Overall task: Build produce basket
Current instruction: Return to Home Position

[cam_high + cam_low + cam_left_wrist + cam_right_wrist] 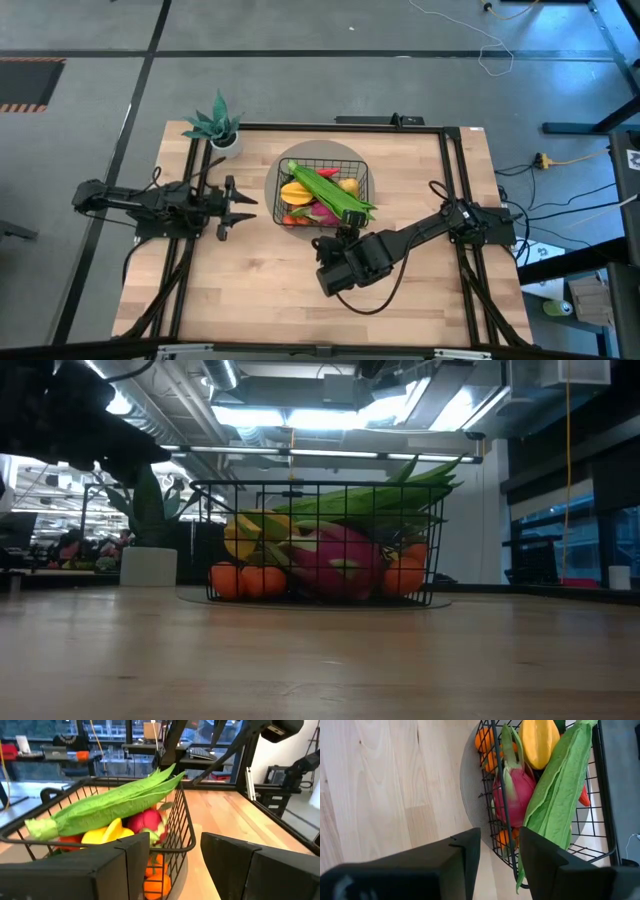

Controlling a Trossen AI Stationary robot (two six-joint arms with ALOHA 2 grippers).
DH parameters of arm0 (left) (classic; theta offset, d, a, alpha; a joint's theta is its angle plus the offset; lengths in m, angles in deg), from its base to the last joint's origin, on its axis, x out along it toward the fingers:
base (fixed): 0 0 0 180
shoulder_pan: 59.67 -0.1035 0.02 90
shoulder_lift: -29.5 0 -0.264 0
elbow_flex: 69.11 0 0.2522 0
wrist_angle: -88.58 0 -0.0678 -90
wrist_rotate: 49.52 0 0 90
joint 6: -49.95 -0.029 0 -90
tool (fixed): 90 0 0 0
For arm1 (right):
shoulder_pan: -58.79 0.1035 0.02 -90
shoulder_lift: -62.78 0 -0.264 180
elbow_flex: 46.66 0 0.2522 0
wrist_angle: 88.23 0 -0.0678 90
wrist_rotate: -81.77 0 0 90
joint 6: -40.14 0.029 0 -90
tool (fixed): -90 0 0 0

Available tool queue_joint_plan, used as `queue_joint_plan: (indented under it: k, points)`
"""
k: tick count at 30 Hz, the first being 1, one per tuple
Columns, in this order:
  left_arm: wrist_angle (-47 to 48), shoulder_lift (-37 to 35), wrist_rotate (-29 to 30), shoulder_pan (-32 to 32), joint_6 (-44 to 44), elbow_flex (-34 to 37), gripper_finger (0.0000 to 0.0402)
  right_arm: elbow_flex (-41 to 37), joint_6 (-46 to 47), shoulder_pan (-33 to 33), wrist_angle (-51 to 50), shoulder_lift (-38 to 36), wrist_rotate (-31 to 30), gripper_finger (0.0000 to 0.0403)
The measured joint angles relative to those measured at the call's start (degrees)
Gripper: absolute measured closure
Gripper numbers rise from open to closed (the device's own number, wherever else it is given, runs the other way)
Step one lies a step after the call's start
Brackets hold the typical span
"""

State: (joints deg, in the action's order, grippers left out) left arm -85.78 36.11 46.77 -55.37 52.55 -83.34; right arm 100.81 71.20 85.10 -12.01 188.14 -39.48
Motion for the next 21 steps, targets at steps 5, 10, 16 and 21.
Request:
queue_joint_plan:
  k: [5, 10, 16, 21]
  points:
    - [2.5, 0.0, -1.2, 0.0, -2.3, 0.0, 0.0233, 0.0, 1.8, 0.0, 0.0, 0.0, 0.0, 0.0277]
    - [6.7, 0.1, -1.5, -0.1, -1.2, 0.0, 0.0233, 0.0, 2.5, 0.4, 0.0, 0.0, 0.0, 0.0277]
    - [6.2, 0.2, 1.7, -0.1, -4.6, 0.0, 0.0233, 0.0, 3.3, 0.7, 0.1, 0.0, 1.1, 0.0277]
    - [6.2, 0.2, 1.8, -0.1, -4.7, 0.0, 0.0233, 0.0, 3.1, 0.7, 0.3, 0.0, 1.8, 0.0277]
